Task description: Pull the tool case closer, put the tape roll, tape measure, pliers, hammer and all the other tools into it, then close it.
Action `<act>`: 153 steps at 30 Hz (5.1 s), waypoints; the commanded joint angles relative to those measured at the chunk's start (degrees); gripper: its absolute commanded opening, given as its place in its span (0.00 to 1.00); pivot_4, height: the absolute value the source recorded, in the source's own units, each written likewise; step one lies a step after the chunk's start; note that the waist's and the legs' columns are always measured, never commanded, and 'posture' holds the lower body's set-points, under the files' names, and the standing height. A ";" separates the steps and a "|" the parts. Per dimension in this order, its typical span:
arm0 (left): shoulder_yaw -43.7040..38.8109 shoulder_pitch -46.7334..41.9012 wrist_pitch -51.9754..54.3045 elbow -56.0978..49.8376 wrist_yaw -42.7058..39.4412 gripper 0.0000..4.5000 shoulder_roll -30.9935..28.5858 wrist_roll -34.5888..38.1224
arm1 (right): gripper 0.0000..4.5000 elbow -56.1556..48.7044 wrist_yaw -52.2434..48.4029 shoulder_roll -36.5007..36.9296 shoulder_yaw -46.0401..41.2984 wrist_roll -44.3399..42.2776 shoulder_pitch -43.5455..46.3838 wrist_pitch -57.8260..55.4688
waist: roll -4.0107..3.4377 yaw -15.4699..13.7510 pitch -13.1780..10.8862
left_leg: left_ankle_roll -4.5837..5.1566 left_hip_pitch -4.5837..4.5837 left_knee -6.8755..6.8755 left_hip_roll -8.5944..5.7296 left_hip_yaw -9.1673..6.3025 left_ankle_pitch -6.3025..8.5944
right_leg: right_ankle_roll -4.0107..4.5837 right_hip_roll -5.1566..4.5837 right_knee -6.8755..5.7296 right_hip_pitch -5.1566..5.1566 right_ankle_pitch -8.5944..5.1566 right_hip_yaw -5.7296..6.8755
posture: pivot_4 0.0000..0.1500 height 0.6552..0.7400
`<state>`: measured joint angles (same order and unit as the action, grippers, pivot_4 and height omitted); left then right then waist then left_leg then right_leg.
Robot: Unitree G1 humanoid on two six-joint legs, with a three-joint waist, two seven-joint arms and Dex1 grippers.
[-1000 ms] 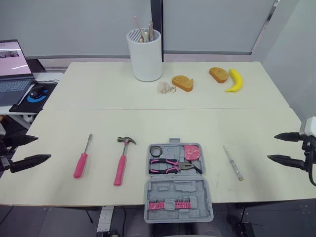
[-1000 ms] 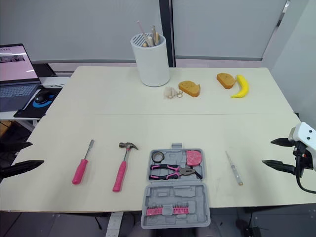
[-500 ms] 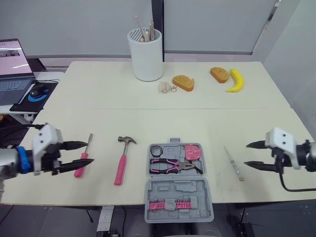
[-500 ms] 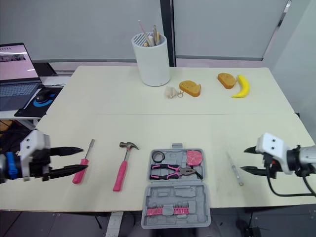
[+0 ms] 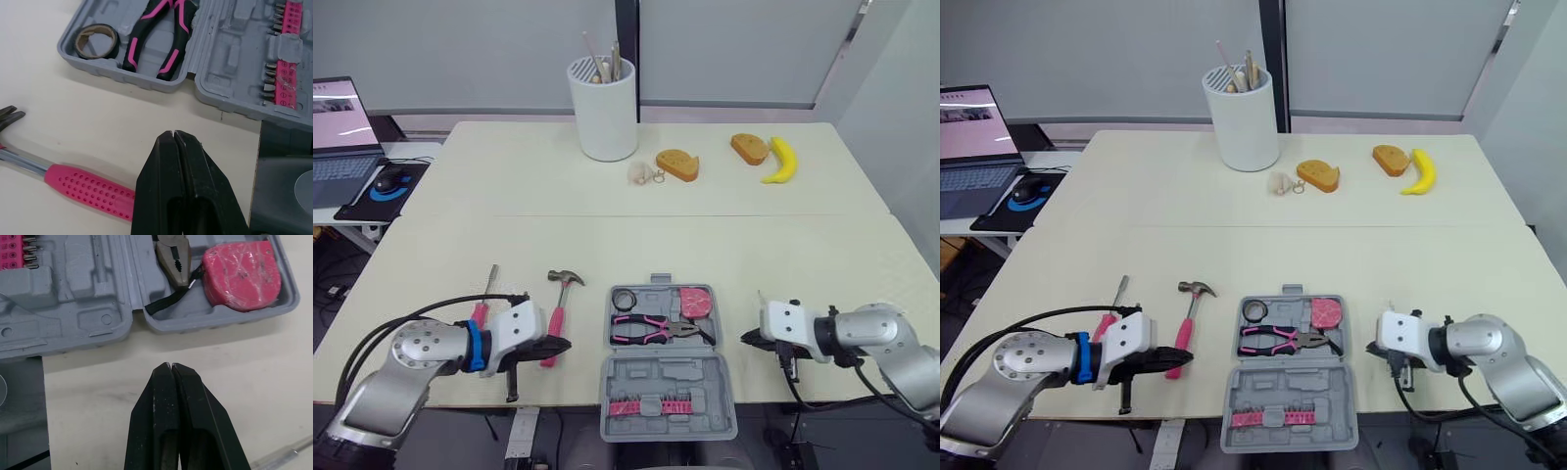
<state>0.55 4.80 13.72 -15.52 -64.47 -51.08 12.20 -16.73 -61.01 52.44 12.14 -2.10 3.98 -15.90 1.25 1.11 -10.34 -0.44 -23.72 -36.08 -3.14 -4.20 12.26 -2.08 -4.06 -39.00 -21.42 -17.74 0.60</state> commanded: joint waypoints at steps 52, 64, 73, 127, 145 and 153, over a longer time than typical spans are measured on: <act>17.52 -23.59 -6.72 24.76 13.27 0.00 22.31 -18.05 | 0.00 16.92 7.08 -18.42 7.63 9.71 15.85 0.27 | -0.14 -0.66 0.17 | 0.00 0.76 -0.03 -0.15 -0.04 -0.01 | -0.13 0.03 -0.02 0.74 0.07 0.00 | 1.00 1.00; 16.76 -24.08 -8.19 27.13 13.84 0.00 22.03 -18.51 | 0.00 17.60 8.13 -18.83 7.40 10.27 15.73 1.40 | -0.14 -0.61 0.17 | -0.01 0.76 -0.03 -0.15 -0.05 -0.01 | -0.13 0.04 -0.04 0.72 0.07 0.00 | 1.00 1.00; 16.68 -25.17 -8.96 28.80 14.09 0.00 22.12 -18.61 | 0.00 19.16 9.18 -19.60 7.02 11.12 16.79 2.39 | -0.14 -0.60 0.17 | -0.01 0.76 -0.02 -0.15 -0.04 -0.01 | -0.13 0.04 -0.04 0.72 0.07 0.01 | 1.00 1.00; -2.51 -24.32 1.30 19.23 0.59 0.08 6.46 -0.20 | 0.12 12.74 0.45 -5.76 -8.79 -2.21 11.91 -4.16 | -0.10 0.45 0.11 | -0.01 0.57 0.02 -0.10 -0.07 -0.01 | -0.12 0.03 0.00 0.52 0.06 -0.04 | 1.00 1.00; -28.06 -15.10 10.02 45.47 -12.31 1.00 -19.55 10.28 | 0.99 9.44 -7.82 10.54 -37.96 -24.70 1.82 -26.46 | -0.14 0.13 0.03 | 0.01 0.26 0.09 -0.04 0.05 0.01 | -0.04 -0.16 0.04 0.08 0.01 -0.03 | 1.00 1.00; -26.96 -14.83 8.11 47.15 -11.08 1.00 -18.57 9.35 | 0.99 10.90 -6.96 11.03 -37.41 -24.76 1.32 -25.50 | -0.13 0.25 0.03 | 0.01 -0.12 0.08 -0.02 0.09 0.01 | -0.03 -0.18 0.01 -0.27 0.02 -0.06 | 1.00 1.00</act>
<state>-25.79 -9.46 22.17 31.88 -75.69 -69.10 21.38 -5.32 -68.16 62.46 -23.49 -26.06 5.19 -42.12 1.12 1.36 -10.30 -0.44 -23.89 -36.00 -3.17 -4.10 12.26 -2.11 -4.24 -38.99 -21.74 -17.72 0.54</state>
